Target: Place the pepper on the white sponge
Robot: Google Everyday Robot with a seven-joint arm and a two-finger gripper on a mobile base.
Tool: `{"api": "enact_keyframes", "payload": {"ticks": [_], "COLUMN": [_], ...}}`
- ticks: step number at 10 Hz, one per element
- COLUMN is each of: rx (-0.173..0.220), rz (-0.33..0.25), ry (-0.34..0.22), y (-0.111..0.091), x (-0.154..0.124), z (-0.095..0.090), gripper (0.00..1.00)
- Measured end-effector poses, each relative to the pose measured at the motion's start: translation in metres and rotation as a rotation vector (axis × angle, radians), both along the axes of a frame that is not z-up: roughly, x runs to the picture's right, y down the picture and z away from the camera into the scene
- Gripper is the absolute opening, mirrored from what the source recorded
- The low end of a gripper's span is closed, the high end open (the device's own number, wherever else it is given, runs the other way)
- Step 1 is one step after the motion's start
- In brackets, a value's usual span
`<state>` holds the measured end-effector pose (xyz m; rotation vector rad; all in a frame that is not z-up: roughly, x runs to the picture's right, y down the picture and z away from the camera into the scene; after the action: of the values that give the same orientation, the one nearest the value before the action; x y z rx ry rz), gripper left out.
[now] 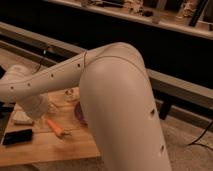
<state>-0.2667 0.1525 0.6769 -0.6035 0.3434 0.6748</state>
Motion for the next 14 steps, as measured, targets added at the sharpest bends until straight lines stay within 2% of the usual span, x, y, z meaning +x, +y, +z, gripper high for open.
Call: {"api": "enact_keyframes", "payload": {"ticks": [5,10,11,14], "rx": [-0.062,-0.088,-0.09,-0.095], "rz": [0.036,0.061,0.062,0.053], "ry": [0.013,0.041,0.046,0.051], "y": [0.039,0.057,0.058,0.057], "x": [0.002,0.004,0.004,0.001], "z": [0.031,0.07,0.074,0.085], "gripper": [0.65,0.65,0.62,0.33]}}
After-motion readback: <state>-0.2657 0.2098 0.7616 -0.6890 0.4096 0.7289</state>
